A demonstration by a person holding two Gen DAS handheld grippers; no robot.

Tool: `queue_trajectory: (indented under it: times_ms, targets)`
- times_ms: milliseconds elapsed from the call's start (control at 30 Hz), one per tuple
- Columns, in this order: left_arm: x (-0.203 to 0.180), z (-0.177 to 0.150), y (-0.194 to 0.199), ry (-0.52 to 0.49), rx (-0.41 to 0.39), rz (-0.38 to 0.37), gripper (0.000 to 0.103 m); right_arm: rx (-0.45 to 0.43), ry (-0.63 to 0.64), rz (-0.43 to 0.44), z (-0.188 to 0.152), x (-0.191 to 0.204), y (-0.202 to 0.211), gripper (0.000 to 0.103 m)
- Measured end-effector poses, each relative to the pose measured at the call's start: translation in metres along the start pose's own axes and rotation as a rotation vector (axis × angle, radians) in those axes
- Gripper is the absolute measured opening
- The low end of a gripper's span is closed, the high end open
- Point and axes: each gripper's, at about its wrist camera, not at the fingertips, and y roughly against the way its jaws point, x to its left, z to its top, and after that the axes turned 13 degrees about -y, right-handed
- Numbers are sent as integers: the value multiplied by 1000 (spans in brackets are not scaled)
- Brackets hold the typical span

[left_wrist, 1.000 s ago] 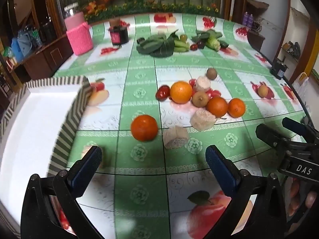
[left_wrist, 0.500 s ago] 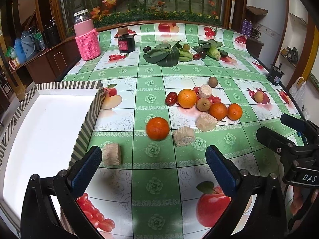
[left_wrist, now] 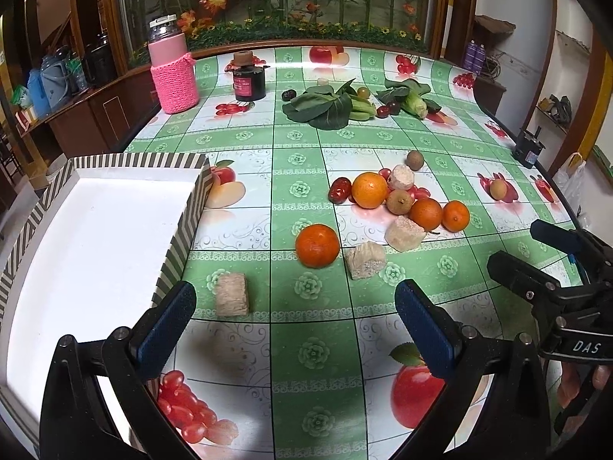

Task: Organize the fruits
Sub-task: 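Move the left tool toward the tangerine while the right tool approaches a beige cube, then grasp the tangerine with the left tool while the right tool grasps the beige cube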

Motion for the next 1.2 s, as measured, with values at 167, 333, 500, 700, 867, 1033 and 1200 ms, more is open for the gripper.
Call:
queue_trajectory:
  times_ms: [167, 333, 500, 700, 867, 1033, 1200]
  targets:
    - [11, -2, 4, -23, -12, -16, 103, 13, 17, 9, -1, 1, -2, 92]
    - [18, -3, 0, -64, 0, -69, 103, 41, 47, 31, -3, 6, -9, 80]
    - [18, 1, -5, -84, 7, -84, 103, 97, 86, 128, -4, 24, -20, 68]
    - [27, 5, -4, -99, -2, -70, 103, 155, 166, 194, -4, 56, -40, 58]
    - [37, 6, -7, -105, 6, -62, 103, 191, 203, 208, -2, 72, -61, 53]
    - [41, 8, -14, -108, 16, -68, 103, 211, 244, 220, 1, 83, -75, 39]
    - [40, 14, -20, -112, 20, -73, 103, 218, 260, 231, 0, 84, -82, 34]
